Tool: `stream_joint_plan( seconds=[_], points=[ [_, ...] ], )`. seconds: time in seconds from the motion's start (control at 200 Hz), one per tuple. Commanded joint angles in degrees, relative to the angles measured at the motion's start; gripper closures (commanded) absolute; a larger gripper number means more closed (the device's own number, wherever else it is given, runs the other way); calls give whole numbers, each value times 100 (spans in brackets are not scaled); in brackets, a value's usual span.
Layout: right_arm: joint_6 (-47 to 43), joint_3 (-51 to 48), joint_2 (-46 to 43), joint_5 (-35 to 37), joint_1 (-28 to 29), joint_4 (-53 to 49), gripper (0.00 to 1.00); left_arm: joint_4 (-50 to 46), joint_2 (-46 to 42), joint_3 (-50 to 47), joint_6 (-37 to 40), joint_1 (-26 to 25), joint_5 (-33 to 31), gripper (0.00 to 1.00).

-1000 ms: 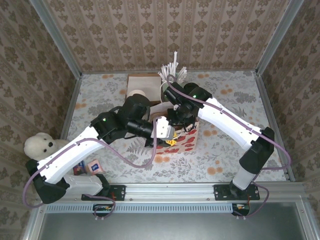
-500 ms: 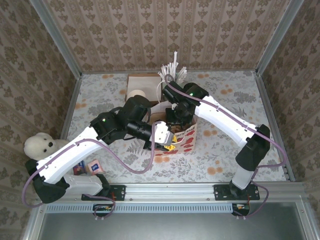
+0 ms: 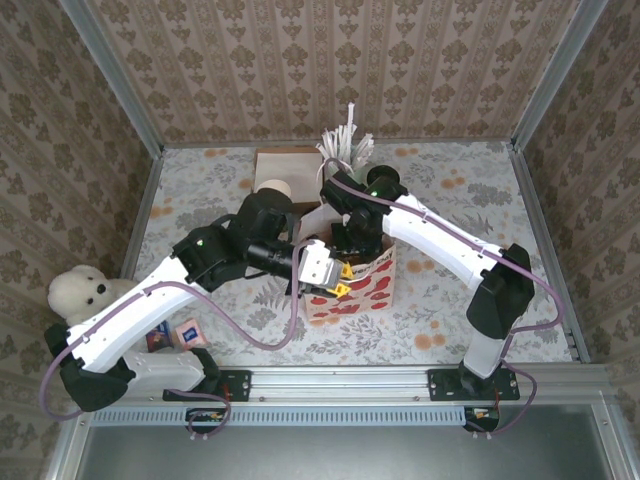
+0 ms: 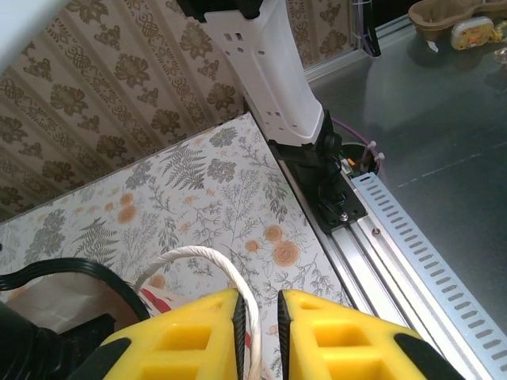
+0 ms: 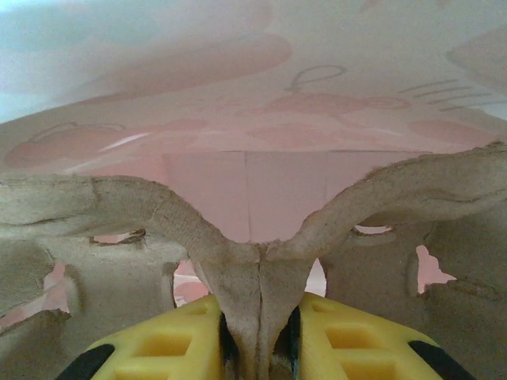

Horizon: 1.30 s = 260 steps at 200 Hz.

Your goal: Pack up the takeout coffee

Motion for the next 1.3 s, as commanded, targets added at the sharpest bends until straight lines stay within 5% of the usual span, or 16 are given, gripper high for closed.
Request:
stream_joint_plan(
  seconds=[0.0,0.105,0.175,0.27,0.445,0.61,0.8,1.18,1.295],
  points=[
    [-7,-124,54,263,41,72,75,194,-82,-37,-151,79,204,78],
    [-29,-216,10,288,71,188,74,398,-131,-76,-372,142,145,70],
    [-70,-259,-24,290,112,284,74,644,-285,-182,-682,285,113,56],
    [-158,-312,-70,307,173,420,75,1322,-712,-541,-1226,583,146,22],
    [-222,-404,-131,375,199,577,74,2338,-1482,-1203,-2103,970,-290,0],
    [-253,-556,-192,378,211,870,74,2805,-1551,-1377,-3349,1666,-1628,0],
    [-351,-611,-158,413,219,922,75,2203,-730,-746,-4861,2395,-3109,0],
    [-437,-759,-193,387,221,1103,75,2350,546,-152,-4970,2665,-1099,29],
    [-458,-823,-256,378,216,1222,75,2406,769,-81,-4995,2665,-1111,43]
  ],
)
